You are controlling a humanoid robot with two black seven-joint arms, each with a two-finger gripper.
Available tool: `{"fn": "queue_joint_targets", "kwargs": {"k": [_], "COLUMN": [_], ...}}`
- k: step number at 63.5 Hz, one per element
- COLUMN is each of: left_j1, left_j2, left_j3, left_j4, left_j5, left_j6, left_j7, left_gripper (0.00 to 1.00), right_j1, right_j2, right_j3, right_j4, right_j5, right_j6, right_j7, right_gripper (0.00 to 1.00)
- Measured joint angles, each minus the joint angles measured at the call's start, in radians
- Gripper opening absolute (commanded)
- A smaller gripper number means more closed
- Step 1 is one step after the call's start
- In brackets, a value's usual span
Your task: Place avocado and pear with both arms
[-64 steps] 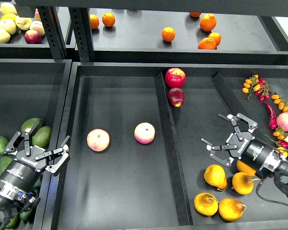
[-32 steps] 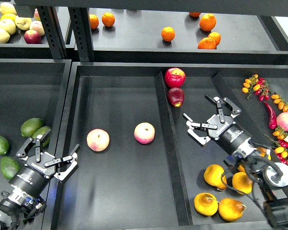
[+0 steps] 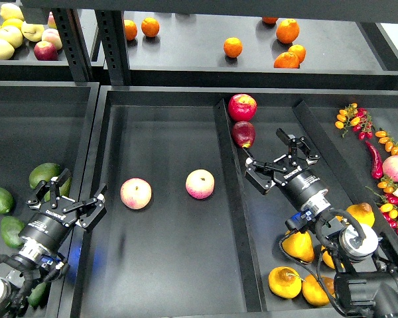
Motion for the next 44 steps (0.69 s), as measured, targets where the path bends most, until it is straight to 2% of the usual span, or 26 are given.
{"fn": "queue_joint_targets", "kwargs": {"k": [14,18,33,44], "left_j1": [-0.033,-0.032,0.014,0.096], "left_j2": [0.000,0.000,0.000,0.000], "left_j3": [-0.010,-0.010,-0.005,-0.014], "left_j4": [0.045,0.044,-0.005,-0.085], "left_j5": [-0.008,-0.008,-0.007,-0.002], "left_j6": [0.000,0.000,0.000,0.000], "left_j7": [0.000,0.000,-0.055,-0.061], "left_gripper": [1.00,1.00,1.00,0.99], "right_j1": [-0.018,-0.030,-0.146,-0.220], "right_j2": [0.000,0.000,0.000,0.000], "right_j3": [0.065,0.066,0.008,-0.014], "right_j4": [-0.021,-0.018,0.008,0.043], "right_j5": [0.000,0.000,-0.033,-0.042], "right_j6": [0.045,0.051,0.217,0.244], "right_j7": [0.085,0.098,0.149,0.212], "right_gripper": [1.00,1.00,1.00,1.00]}}
